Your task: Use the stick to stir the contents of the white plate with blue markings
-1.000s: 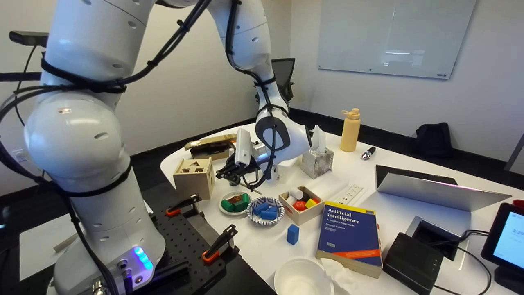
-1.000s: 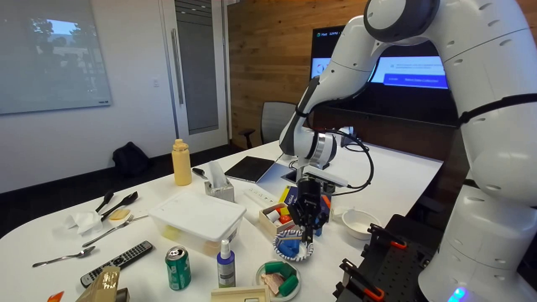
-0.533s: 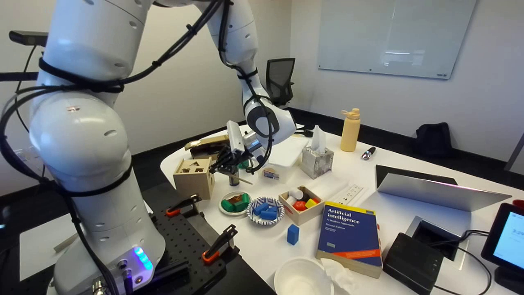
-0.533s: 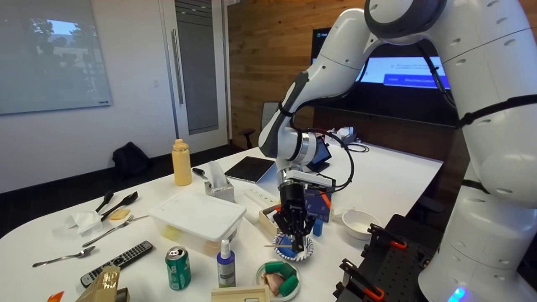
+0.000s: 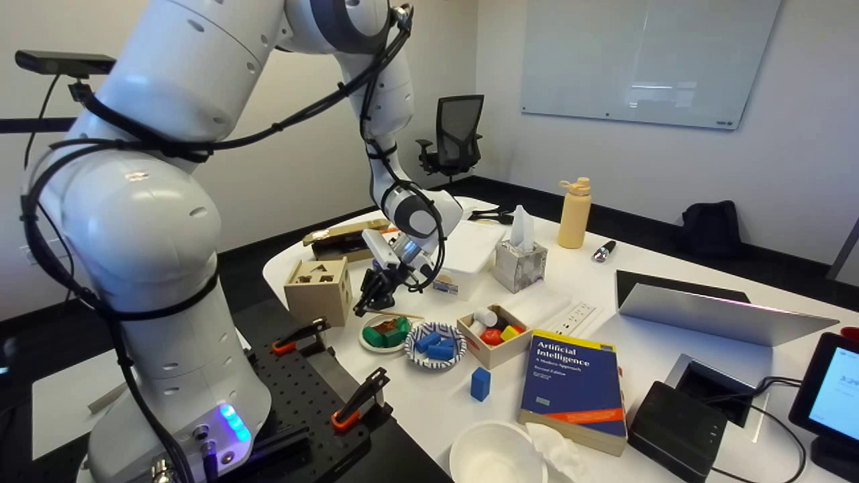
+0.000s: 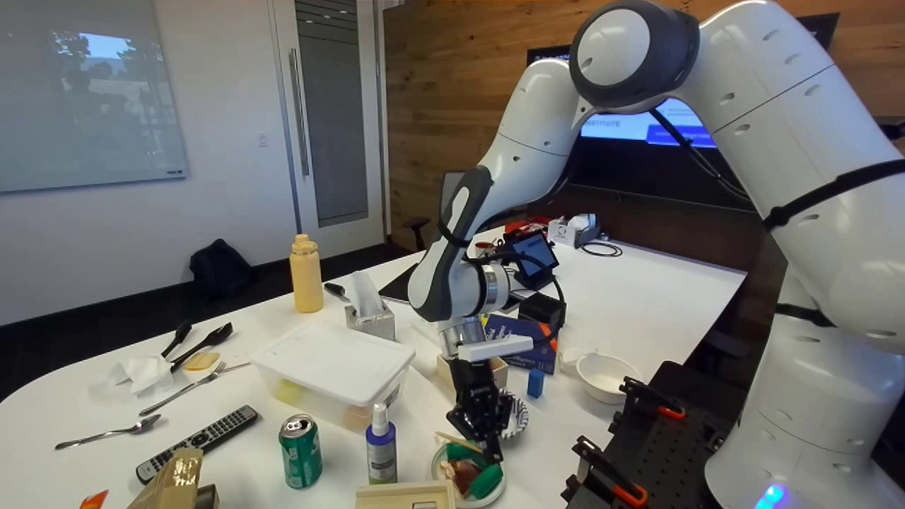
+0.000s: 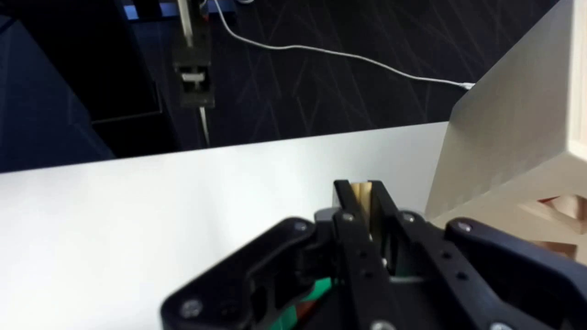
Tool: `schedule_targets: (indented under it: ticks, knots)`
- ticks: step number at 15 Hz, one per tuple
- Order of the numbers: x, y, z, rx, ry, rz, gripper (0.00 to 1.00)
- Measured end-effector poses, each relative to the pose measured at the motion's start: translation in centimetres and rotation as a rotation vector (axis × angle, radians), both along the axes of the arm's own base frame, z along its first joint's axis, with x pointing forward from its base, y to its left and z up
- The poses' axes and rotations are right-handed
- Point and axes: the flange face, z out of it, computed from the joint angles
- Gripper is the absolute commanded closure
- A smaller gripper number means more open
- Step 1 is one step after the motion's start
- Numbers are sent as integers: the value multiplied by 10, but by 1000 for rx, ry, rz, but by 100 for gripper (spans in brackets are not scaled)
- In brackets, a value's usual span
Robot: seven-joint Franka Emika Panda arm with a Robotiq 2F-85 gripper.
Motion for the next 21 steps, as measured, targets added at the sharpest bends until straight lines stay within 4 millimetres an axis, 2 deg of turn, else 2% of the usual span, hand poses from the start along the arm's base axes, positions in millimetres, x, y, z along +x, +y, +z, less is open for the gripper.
schedule_targets:
  ticks: [12, 21]
  knots:
    - [39, 21, -25, -28, -81, 84, 97]
    - [40, 34, -66, -9, -55, 90, 97]
